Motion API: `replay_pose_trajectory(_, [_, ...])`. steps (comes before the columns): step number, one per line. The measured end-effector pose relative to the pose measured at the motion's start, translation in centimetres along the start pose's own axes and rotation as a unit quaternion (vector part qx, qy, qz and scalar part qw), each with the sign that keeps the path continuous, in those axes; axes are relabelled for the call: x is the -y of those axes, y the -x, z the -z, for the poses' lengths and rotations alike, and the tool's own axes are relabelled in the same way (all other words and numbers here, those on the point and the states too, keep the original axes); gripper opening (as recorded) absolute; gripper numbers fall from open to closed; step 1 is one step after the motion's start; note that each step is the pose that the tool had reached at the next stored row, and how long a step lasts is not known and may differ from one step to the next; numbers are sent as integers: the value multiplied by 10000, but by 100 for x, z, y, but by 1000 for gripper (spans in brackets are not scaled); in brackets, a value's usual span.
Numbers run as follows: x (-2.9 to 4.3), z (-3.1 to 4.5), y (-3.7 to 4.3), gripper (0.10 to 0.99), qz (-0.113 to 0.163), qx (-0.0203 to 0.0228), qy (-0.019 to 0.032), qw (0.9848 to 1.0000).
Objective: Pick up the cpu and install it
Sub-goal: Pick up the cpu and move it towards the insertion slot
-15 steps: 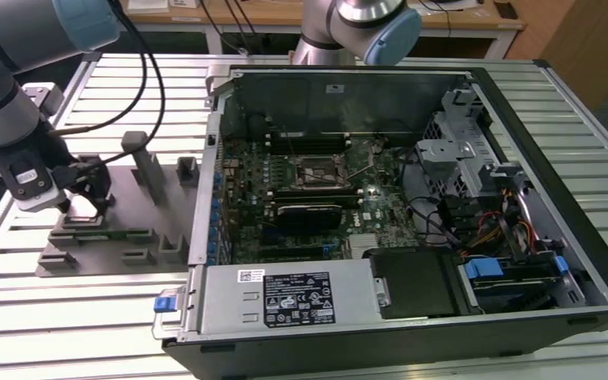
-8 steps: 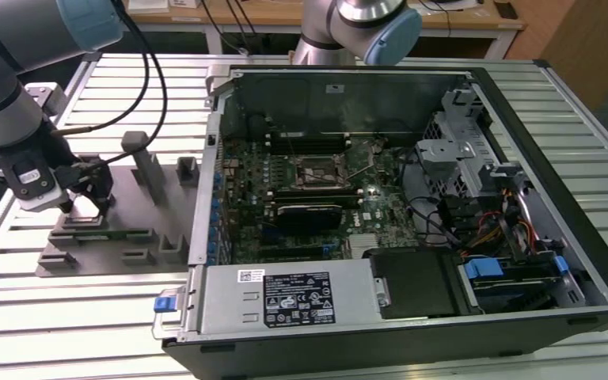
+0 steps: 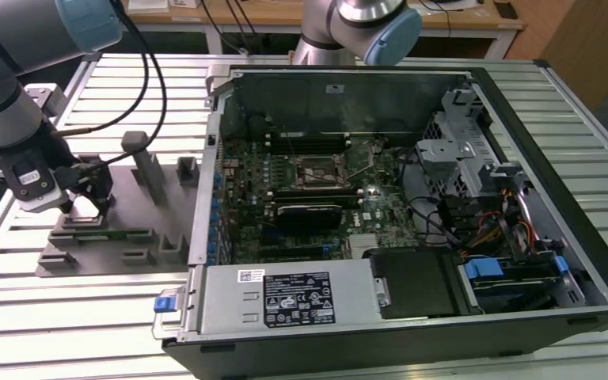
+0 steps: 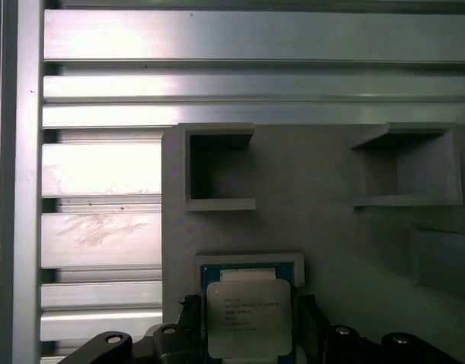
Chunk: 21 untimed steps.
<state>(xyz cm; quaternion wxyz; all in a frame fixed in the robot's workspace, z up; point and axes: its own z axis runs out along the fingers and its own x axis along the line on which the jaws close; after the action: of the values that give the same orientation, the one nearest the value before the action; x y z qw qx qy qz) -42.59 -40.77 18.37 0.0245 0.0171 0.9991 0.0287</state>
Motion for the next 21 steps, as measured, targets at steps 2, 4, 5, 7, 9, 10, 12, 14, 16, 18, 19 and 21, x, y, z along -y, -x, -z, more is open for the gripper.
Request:
replay_pose_trajectory(2, [0, -1, -1, 616, -1, 1, 5, 10000])
replay_pose_trajectory(4, [0, -3, -1, 616, -1, 1, 7, 10000])
replay_pose_trajectory(5, [0, -8, -1, 616, -1, 1, 7, 10000])
replay_pose_trajectory(7, [1, -10, -2, 616, -1, 0, 7, 10000])
replay_pose_trajectory(9, [1, -10, -4, 616, 0, -1, 6, 10000])
replay_pose_trajectory(10, [1, -10, -9, 616, 0, 0, 7, 10000])
replay_pose_trajectory(12, [1, -10, -11, 616, 0, 0, 7, 10000])
replay_pose_trajectory(14, [1, -10, -12, 616, 0, 0, 7, 10000])
replay_pose_trajectory(16, [1, -10, -12, 616, 0, 0, 7, 10000])
replay_pose_trajectory(18, [1, -10, -13, 616, 0, 0, 7, 10000])
replay_pose_trajectory(19, [1, -10, -13, 616, 0, 0, 7, 10000])
replay_pose_trajectory(21, [1, -9, -13, 600, 0, -1, 6, 10000])
